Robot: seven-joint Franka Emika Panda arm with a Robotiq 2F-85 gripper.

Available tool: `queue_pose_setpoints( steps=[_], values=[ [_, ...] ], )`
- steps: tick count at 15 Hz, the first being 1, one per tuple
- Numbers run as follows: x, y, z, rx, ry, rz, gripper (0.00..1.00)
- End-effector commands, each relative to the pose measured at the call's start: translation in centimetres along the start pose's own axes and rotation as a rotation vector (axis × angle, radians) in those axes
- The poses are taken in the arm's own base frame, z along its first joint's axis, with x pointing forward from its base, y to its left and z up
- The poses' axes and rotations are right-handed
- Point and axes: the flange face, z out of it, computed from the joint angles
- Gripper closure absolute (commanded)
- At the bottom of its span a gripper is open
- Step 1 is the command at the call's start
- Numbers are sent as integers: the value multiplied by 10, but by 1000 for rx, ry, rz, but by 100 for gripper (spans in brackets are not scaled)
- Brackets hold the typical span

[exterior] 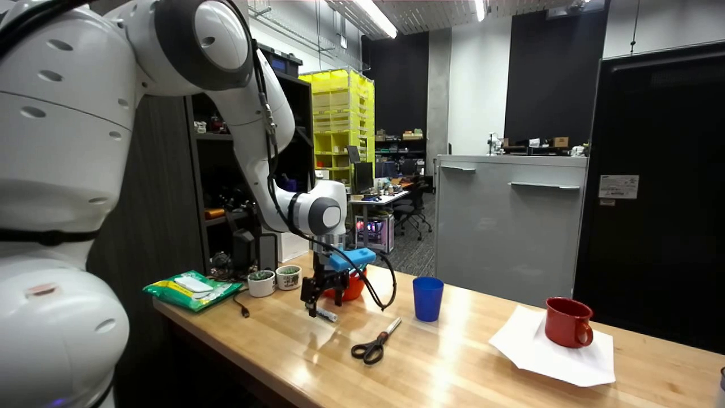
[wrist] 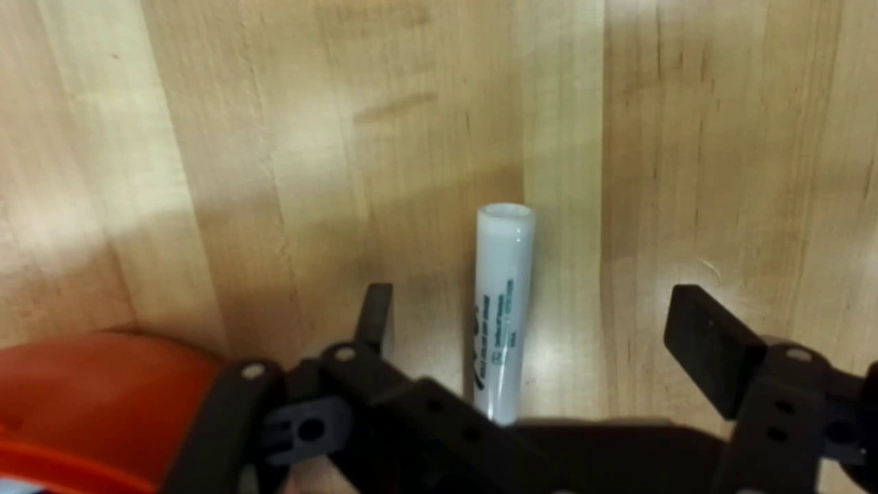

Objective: Put the marker in the left red cup

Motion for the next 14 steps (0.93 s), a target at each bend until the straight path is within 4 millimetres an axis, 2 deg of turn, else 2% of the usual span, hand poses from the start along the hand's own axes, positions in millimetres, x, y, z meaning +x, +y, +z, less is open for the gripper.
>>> queue_pose_setpoints(
  steps=[1, 8, 9, 10, 14],
  values=[
    [-3, 2, 7, 9, 5, 19, 0],
    [-13, 5, 17, 32, 3, 37, 0],
    [-13, 4, 18, 35, 4, 36, 25],
    [-13, 5, 17, 33, 4, 35, 26],
    [-13, 6, 9, 20, 17, 31, 55]
  ],
)
